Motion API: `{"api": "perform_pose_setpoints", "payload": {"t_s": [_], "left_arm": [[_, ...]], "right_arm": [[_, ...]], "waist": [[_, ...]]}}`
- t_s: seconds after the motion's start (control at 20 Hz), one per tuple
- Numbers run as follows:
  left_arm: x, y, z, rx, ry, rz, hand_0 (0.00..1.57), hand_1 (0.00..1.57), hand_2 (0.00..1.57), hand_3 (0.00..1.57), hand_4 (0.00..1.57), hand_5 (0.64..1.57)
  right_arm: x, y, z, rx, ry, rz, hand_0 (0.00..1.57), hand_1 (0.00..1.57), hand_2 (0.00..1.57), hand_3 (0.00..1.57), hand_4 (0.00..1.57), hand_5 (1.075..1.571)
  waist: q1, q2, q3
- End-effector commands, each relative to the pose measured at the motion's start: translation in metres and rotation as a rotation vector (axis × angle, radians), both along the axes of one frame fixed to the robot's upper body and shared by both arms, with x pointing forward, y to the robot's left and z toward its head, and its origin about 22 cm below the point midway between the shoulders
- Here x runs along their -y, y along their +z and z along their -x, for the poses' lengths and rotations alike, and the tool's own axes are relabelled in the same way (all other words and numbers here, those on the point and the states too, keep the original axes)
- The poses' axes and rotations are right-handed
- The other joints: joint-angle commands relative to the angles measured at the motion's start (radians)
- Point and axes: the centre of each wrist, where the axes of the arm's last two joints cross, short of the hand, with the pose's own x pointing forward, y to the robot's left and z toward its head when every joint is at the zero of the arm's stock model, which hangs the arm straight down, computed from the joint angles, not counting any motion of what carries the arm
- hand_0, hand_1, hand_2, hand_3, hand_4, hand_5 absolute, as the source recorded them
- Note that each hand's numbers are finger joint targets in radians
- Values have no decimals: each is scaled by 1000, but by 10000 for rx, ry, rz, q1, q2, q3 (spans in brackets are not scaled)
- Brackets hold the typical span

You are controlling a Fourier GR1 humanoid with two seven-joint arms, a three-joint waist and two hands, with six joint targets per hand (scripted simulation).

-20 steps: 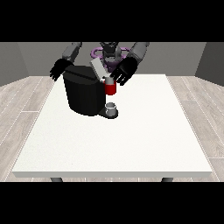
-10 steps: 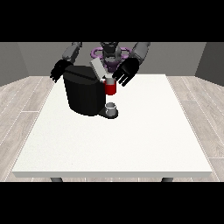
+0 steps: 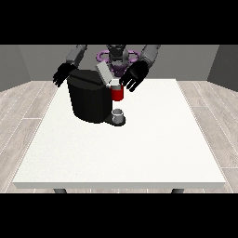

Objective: Insert the coffee pod into the coffee machine and close the lid

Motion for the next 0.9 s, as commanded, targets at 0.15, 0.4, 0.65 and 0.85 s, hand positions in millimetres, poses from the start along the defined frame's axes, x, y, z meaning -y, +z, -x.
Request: {"api": "perform_pose_setpoints", "payload": {"t_s": [0.15,0.4,0.65,0.85], "left_arm": [[0,-1,-1,-382,-38,-1126,0,0,0,0,0,1571],[-9,16,1,-145,146,-993,0,0,0,0,0,1571],[9,-19,1,-958,-210,-959,0,0,0,0,0,1571],[-11,-10,4,-848,-614,-1086,0,0,0,0,0,1571]], "right_arm": [[-17,19,-9,187,-57,-10,0,0,0,0,411,1571],[7,-24,11,-91,27,166,0,0,0,0,353,1571],[11,-25,9,-516,-477,169,0,0,0,0,387,1571],[-1,-30,12,-642,-570,-10,0,0,0,0,416,1571]], "waist": [[-8,170,-17],[-138,142,-12],[305,-625,-15],[650,-805,-17]]}}
